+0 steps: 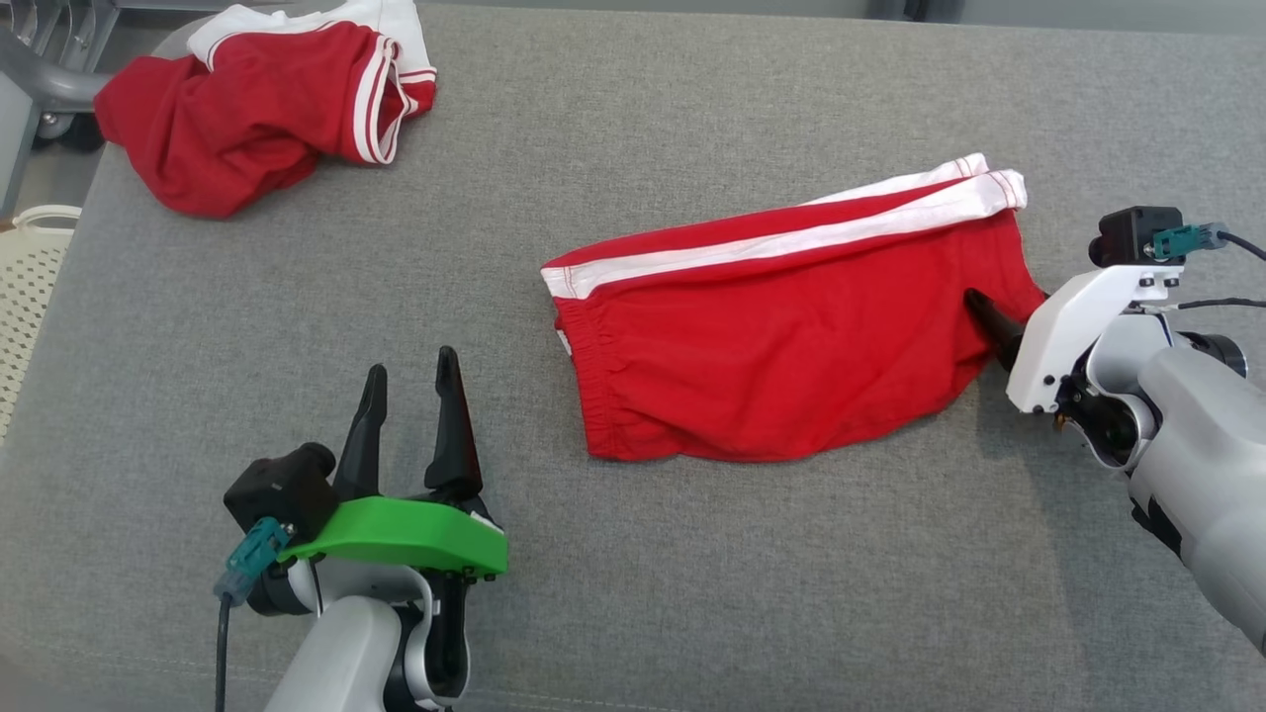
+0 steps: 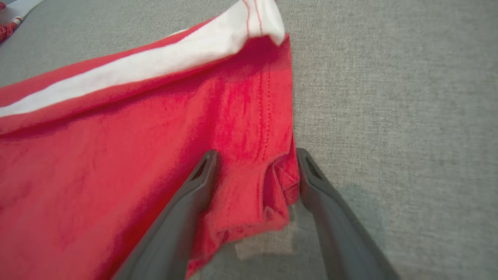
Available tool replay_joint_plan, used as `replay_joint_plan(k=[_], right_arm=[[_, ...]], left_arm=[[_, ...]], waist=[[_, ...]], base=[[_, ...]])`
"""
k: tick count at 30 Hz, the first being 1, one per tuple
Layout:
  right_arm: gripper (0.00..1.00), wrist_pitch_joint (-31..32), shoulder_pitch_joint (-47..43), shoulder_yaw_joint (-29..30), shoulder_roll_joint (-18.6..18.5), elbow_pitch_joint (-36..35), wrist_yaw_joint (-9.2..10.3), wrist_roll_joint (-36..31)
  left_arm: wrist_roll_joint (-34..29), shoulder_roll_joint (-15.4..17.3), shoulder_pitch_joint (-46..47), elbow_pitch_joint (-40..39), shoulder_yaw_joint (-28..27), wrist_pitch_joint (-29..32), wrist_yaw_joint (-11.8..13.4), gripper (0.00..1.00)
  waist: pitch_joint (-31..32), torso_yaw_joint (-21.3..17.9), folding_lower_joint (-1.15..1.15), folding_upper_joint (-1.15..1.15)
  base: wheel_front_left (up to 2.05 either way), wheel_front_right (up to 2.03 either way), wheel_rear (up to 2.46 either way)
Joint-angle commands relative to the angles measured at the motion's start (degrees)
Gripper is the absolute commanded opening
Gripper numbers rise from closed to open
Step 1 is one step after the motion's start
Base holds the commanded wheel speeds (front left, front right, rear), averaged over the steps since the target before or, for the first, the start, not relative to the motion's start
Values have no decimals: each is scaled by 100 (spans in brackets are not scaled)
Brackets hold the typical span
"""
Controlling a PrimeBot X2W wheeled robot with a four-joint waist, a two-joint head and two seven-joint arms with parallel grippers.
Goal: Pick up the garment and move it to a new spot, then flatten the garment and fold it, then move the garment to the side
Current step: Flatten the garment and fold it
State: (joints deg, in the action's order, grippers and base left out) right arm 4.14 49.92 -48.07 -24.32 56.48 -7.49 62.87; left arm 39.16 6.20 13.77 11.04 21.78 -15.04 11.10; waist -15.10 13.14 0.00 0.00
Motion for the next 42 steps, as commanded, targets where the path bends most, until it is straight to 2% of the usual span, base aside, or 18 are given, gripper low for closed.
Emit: replay_joint_plan(k=[1,2,4,5,11,16,24,30,35,42], right_arm=[[75,133,-113,-97,74,72,0,39],[48,161,-111,-117,98,94,-1,55],[27,174,-94,-152,135,127,-1,62],[2,118,-82,-157,144,148,-1,66],[0,-72,-62,-96,161,129,-1,198],[0,-194,-128,11,51,-246,0,478],[0,-272,-576,217,-514,-1038,1,1003],[0,-650,-1165,441,-786,-1415,0,1312],[0,-1107,-1636,569,-780,-1520,0,1399],[0,-1593,-1810,658,-597,-1243,0,1267]], left_arm=[[-56,-18,-71,0,-46,-16,-23,100],[-60,-23,-78,2,-53,-16,-27,100],[-79,-28,-98,6,-60,-16,-37,100],[-80,-28,-106,10,-62,-16,-45,100],[-86,-20,-148,47,-78,-16,-55,100],[-91,-8,-171,60,-60,-15,-79,100],[-110,70,-236,-35,-37,21,-40,100],[-121,141,-284,-148,-22,66,-14,100],[-138,184,-298,-281,3,118,-2,100],[-154,244,-292,-368,122,197,-77,100]], waist=[[17,-2,0,0],[24,-5,0,0],[33,-10,0,0],[38,-13,0,0],[103,-84,0,0],[209,-284,0,0],[349,-736,0,0],[385,-1027,0,0],[422,-1228,0,0],[508,-1412,0,0]], base=[[0,0,0],[0,0,0],[0,0,0],[0,0,0],[0,0,0],[0,0,0],[0,0,0],[0,0,0],[0,0,0],[0,0,0]])
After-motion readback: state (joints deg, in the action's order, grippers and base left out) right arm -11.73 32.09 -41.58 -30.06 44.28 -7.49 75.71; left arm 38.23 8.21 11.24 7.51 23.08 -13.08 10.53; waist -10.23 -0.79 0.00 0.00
